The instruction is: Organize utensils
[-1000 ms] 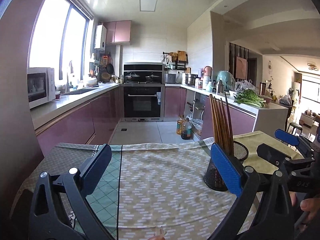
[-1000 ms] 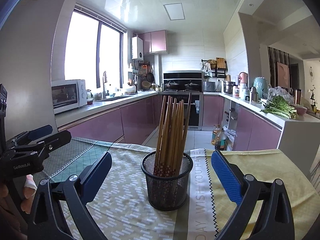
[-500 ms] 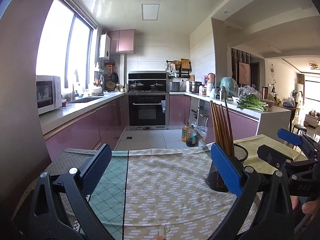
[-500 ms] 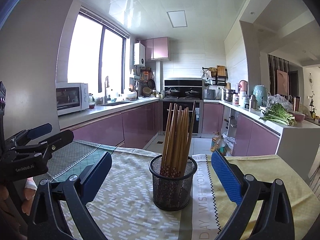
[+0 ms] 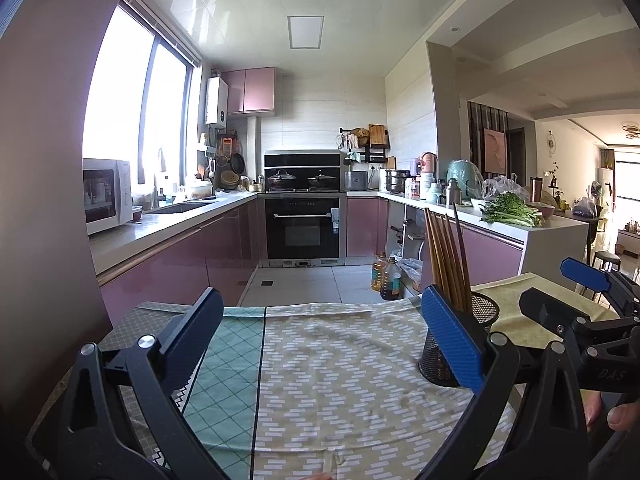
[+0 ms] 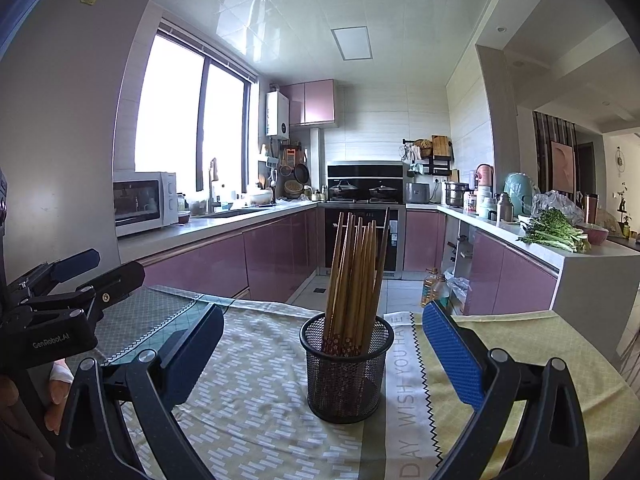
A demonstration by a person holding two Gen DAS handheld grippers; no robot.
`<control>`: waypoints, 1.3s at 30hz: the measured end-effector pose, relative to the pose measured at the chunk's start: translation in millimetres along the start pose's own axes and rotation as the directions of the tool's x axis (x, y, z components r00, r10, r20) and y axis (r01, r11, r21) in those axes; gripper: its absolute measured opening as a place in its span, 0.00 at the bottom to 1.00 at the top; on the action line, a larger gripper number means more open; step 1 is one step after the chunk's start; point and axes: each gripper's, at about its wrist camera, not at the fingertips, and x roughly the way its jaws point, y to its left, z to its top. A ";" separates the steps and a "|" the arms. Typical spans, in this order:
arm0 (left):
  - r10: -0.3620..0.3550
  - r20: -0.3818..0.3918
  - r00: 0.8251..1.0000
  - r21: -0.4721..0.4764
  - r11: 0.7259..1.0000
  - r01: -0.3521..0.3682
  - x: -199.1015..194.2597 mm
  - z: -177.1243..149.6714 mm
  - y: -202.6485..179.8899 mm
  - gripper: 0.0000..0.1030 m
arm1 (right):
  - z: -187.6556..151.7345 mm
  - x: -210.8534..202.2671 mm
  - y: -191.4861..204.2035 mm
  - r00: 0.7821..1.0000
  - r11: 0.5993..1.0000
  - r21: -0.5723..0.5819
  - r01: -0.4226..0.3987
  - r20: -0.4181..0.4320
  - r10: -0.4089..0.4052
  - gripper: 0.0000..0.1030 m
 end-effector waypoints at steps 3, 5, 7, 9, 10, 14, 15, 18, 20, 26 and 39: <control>0.008 0.004 1.000 0.003 1.000 -0.008 -1.3 0.5 -0.1 0.94 | -0.6 0.1 0.3 1.000 1.000 0.004 0.000 0.003 0.000 0.94; 0.010 0.006 1.000 0.002 1.000 -0.010 -2.1 0.6 0.1 0.94 | -0.4 0.1 0.2 1.000 1.000 0.004 0.000 0.004 0.000 0.94; 0.014 0.010 1.000 0.001 1.000 -0.014 -3.0 1.2 -0.1 0.94 | -0.9 -0.6 0.4 1.000 1.000 0.003 0.002 0.004 -0.002 0.94; 0.016 0.010 1.000 0.000 1.000 -0.016 -3.1 1.4 -0.1 0.94 | -0.8 -0.6 0.0 1.000 1.000 0.005 0.000 0.005 0.000 0.94; 0.016 0.010 1.000 0.000 1.000 -0.016 -3.1 1.5 -0.1 0.94 | -1.3 -0.8 -0.1 1.000 1.000 0.005 0.001 0.005 -0.001 0.94; 0.021 0.011 1.000 0.001 1.000 -0.021 -2.7 1.7 -0.2 0.94 | -1.6 -0.7 -0.1 1.000 1.000 0.009 0.000 0.006 0.000 0.94; 0.022 0.012 1.000 0.001 1.000 -0.022 -2.7 1.8 -0.3 0.94 | -1.7 -0.9 0.0 1.000 1.000 0.009 0.000 0.007 0.000 0.94; 0.026 0.017 1.000 -0.001 1.000 -0.026 -2.7 2.2 -0.2 0.94 | -1.5 -0.7 0.1 1.000 1.000 0.009 -0.001 0.008 0.001 0.94; 0.031 0.019 0.999 -0.001 1.000 -0.031 -3.0 1.7 -0.4 0.94 | -1.6 -0.2 -0.1 1.000 1.000 0.010 -0.002 0.005 0.002 0.94; 0.035 0.022 0.999 0.000 0.999 -0.035 -2.8 1.4 -1.5 0.94 | -1.7 0.2 0.1 1.000 1.000 0.012 -0.005 0.004 0.005 0.94; 0.043 0.027 0.999 0.007 0.999 -0.043 -2.5 1.1 -2.4 0.94 | -3.0 0.5 0.7 1.000 1.000 0.014 -0.006 0.005 0.005 0.94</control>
